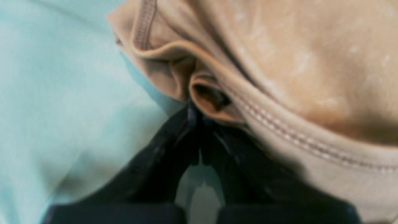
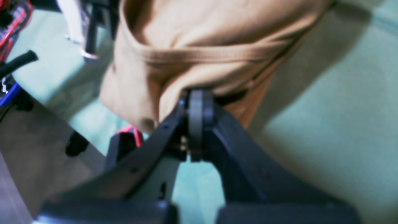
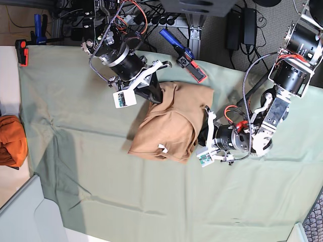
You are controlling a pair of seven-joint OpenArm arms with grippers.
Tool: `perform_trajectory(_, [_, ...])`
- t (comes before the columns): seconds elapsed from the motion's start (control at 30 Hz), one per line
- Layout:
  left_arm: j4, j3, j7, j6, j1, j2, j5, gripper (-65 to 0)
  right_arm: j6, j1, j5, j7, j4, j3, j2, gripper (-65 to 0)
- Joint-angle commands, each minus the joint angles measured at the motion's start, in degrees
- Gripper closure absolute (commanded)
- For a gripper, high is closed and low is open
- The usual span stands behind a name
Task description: Fold the T-shirt properly
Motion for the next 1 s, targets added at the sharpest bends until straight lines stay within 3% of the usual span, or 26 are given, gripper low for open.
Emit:
perform_trajectory(0.0, [1.38, -0.39, 1.42, 0.53, -1.66, -0.72, -1.68, 0.0, 6.47, 0.2, -0.74, 1.14, 1.09, 0.87, 0.5, 0.0])
perform_trajectory(0.17, [10.36, -3.89, 5.2, 0.53, 1.55, -6.97, -7.93, 0.0, 6.49, 0.15, 0.63, -0.11, 2.64, 7.17, 0.94, 0.0])
perform_trajectory(0.27, [19.8, -8.81, 10.6, 0.53, 7.63, -10.51, -14.01, 0.0, 6.49, 0.0, 2.93, -4.81, 4.74, 10.25, 1.7, 0.0])
perform_trajectory(0.37, [29.53, -13.84, 14.73, 0.53, 16.26, -14.01, -18.45, 0.0, 6.49, -2.27, 4.5, -6.49, 7.1, 11.39, 4.76, 0.0])
perform_trajectory(0.5, [39.34, -21.53, 14.8, 0.53, 29.22, -18.01, -18.78, 0.0, 6.49, -7.91, 4.85, -6.51, 9.94, 11.87, 9.42, 0.0])
perform_trajectory(0.6, [43.58, -29.05, 15.87, 0.53, 39.06, -19.08, -21.33, 0.0, 6.49, -13.03, 5.73, -6.54, 10.62, 11.96, 11.96, 0.0])
perform_trajectory(0.73, [43.85, -37.35, 16.24, 0.53, 50.77, -19.02, -22.53, 0.0, 6.47, -19.69, 5.75, -6.69, 10.58, 11.93, 13.0, 0.0])
perform_trajectory(0.97, [32.5, -37.18, 15.1, 0.53, 62.73, -18.99, -17.79, 0.0, 6.45, -29.07, 4.79, -6.69, 5.16, 11.93, 12.98, 0.0])
